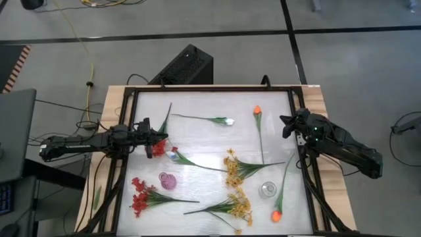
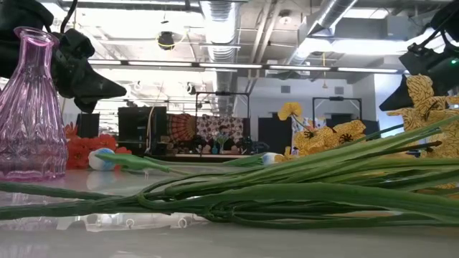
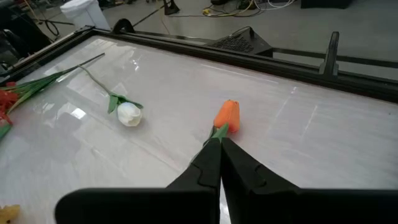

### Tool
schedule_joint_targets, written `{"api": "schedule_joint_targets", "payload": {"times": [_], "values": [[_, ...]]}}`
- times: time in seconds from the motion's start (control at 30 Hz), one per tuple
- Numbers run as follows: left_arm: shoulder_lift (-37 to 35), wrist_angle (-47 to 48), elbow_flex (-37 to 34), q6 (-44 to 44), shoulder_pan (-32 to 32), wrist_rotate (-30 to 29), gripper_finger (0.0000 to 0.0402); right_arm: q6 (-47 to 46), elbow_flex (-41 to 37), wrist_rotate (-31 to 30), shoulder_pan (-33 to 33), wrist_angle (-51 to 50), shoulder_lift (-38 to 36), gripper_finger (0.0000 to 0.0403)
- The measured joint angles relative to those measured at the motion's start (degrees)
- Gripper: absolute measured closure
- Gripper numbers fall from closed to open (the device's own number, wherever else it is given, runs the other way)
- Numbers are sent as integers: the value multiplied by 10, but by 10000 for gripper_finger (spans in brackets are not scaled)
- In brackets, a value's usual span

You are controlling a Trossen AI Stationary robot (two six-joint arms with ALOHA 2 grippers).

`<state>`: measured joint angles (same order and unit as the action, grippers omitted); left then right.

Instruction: Sort flowers into vase by color

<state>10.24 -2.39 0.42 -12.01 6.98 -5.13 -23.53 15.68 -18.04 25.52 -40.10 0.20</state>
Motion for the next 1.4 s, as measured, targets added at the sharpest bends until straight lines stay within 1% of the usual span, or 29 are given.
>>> {"api": "schedule_joint_targets", "payload": {"times": [0.23,0.3,0.37,0.43,0.53,0.63,0.7,0.77,0.8,0.87,0.93,1.0,1.07,1.13,1.2,1.27,1.3,1.4], "values": [[0,-1,0,0,0,-7,401,0,0,0,0,0,0,367],[0,-1,0,-16,0,-7,401,0,0,0,0,0,0,367],[0,-2,0,-60,0,-12,401,0,0,0,0,0,0,367],[0,-3,0,-134,0,-25,401,0,0,0,0,0,0,367],[0,-9,0,-225,0,-51,401,0,0,0,0,0,0,367],[-1,-10,0,-305,0,-63,401,0,0,0,0,0,0,367],[-1,-10,0,-354,0,-54,401,0,0,0,0,0,0,367],[-1,-10,0,-389,0,-33,401,-4,0,0,0,5,0,367],[-1,-12,0,-405,0,-21,401,-21,-1,1,0,17,0,367],[-1,-16,0,-427,0,7,401,-94,-1,0,0,69,2,367],[-1,-21,0,-431,0,18,401,-197,-1,-1,1,139,2,367],[-1,-29,0,-434,0,16,401,-286,0,-3,3,207,2,367],[-1,-56,0,-431,0,19,401,-319,0,-12,6,244,1,367],[-1,-88,3,-413,0,33,401,-360,0,-49,7,272,5,367],[-1,-85,16,-377,0,46,401,-413,0,-68,9,285,8,367],[-1,-86,34,-342,0,57,401,-413,-1,-69,9,324,12,367],[-2,-89,43,-327,0,64,401,-402,0,-60,8,348,17,367],[1,-87,63,-289,0,82,401,-389,0,5,-3,448,51,367]]}}
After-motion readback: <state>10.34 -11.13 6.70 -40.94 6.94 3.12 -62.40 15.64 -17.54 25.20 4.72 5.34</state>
